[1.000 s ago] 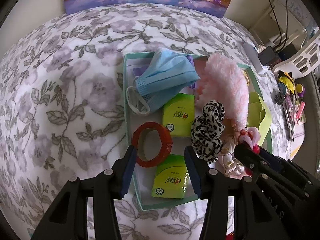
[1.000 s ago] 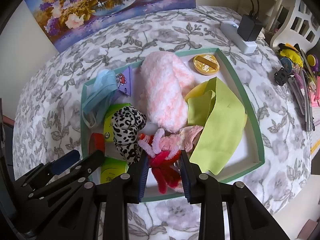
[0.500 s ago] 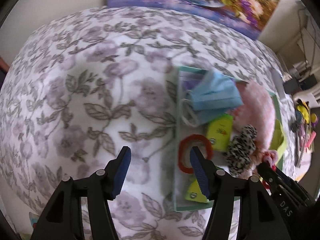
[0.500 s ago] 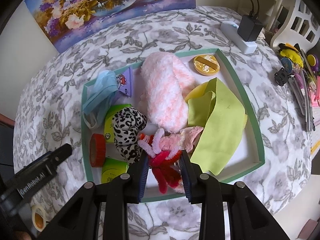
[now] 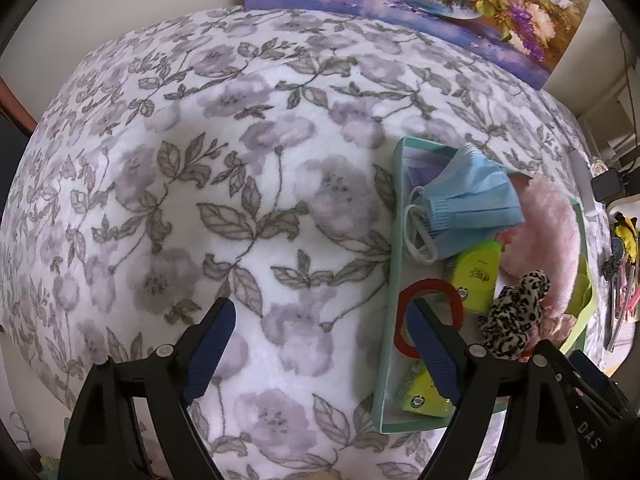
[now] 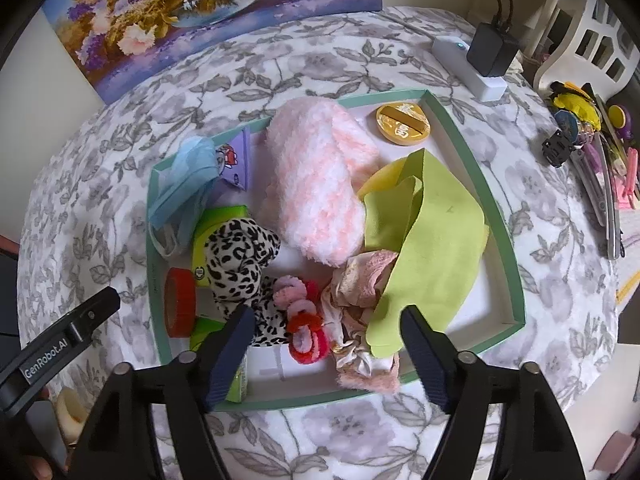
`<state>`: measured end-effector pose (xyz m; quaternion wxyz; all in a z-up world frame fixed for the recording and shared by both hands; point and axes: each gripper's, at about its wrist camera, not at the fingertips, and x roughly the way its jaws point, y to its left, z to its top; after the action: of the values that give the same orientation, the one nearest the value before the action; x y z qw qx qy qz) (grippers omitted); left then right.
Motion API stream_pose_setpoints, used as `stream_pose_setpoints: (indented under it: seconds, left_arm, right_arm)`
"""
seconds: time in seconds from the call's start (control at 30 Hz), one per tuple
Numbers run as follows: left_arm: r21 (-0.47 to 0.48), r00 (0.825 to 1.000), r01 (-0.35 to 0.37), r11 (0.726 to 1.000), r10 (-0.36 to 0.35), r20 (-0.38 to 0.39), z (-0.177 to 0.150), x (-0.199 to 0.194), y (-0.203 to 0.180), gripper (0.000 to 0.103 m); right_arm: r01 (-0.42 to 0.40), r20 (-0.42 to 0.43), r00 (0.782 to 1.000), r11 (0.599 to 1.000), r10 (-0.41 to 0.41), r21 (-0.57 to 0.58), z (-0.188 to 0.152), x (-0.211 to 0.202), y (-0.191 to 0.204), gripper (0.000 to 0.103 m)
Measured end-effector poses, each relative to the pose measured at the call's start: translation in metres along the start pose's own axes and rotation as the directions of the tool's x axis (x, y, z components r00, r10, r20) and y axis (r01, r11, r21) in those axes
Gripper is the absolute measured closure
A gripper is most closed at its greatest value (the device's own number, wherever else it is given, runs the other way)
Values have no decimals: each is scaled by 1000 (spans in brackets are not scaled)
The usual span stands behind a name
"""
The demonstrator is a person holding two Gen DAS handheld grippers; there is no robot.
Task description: Organize soft objects
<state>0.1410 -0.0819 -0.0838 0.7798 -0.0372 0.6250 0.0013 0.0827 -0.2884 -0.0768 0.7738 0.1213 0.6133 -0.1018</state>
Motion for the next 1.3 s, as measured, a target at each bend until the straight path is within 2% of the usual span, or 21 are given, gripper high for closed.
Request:
stream_pose_setpoints:
  seconds: [0.07, 0.17, 0.6, 1.0, 1.17, 1.3]
  left_arm:
    - [-6, 1000, -5, 1000, 5, -6, 0, 3, 2, 13]
    - [-17, 1000, -11, 1000, 11, -8, -1, 5, 6, 3]
    - [-54, 1000, -18, 998, 18, -5, 1, 7, 15, 3]
    - [-20, 1000, -6, 1000, 7, 12, 3, -2, 7, 3]
    - [-3, 998, -49, 999, 49, 24, -1, -6, 4, 3]
    - [-12, 999, -25, 1000, 26, 33, -6, -13, 7, 3]
  right_arm:
    - [10, 0, 1000, 1000, -10, -3, 0, 1, 0, 14]
    - [17, 2, 1000, 1000, -17, -4, 0, 2, 0, 11]
    - [12, 5, 1000, 1000, -12, 0, 2, 2, -1, 10]
    - [19, 7, 1000, 1000, -19, -8, 0, -1, 1, 10]
    - [26, 2, 1000, 1000, -26, -11, -6, -1, 1, 10]
    - [23, 3, 1000, 1000, -23, -15, -12, -4, 4, 10]
